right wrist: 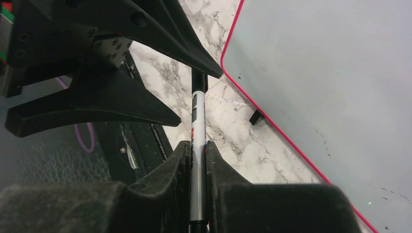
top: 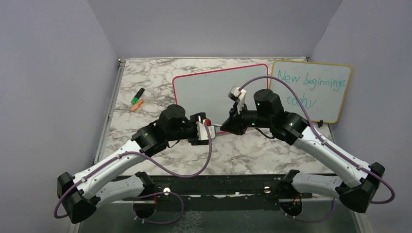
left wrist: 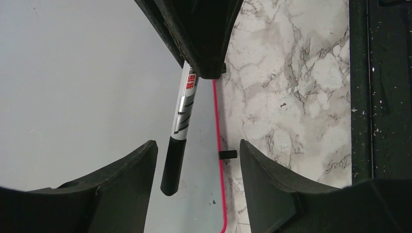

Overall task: Write a sentence on the whiteboard
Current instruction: Pick up the whiteboard marker at the center of the board.

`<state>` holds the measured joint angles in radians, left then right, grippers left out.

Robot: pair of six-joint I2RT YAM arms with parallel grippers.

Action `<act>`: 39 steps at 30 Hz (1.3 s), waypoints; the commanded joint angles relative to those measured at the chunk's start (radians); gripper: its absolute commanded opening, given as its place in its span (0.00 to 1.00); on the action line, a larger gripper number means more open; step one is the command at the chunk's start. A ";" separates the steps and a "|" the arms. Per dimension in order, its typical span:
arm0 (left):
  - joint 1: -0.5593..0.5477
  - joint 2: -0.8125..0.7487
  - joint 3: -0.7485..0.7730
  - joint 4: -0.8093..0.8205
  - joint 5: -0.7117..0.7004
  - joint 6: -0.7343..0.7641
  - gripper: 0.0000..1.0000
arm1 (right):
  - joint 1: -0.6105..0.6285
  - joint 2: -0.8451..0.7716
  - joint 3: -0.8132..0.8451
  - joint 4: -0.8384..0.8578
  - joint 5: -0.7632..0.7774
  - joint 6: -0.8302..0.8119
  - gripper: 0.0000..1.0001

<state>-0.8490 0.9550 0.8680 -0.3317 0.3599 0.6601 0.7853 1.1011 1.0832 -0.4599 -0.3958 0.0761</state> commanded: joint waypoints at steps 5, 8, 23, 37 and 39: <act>0.027 0.030 0.022 0.000 0.091 0.022 0.52 | -0.003 -0.021 0.003 0.033 -0.094 -0.009 0.01; 0.035 0.025 0.022 0.003 0.095 0.021 0.41 | -0.004 -0.020 -0.004 0.039 -0.100 -0.010 0.01; 0.077 0.008 0.011 0.008 0.162 0.018 0.00 | -0.003 -0.006 -0.011 0.077 -0.151 0.057 0.22; 0.096 0.003 0.009 0.008 0.208 0.018 0.00 | -0.002 0.032 0.013 0.078 -0.151 0.110 0.41; 0.097 0.004 0.008 0.008 0.218 0.016 0.00 | -0.003 0.029 0.014 0.084 -0.140 0.120 0.41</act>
<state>-0.7593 0.9726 0.8684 -0.3454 0.5148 0.6876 0.7818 1.1336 1.0748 -0.4114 -0.5224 0.1680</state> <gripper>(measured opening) 0.125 0.410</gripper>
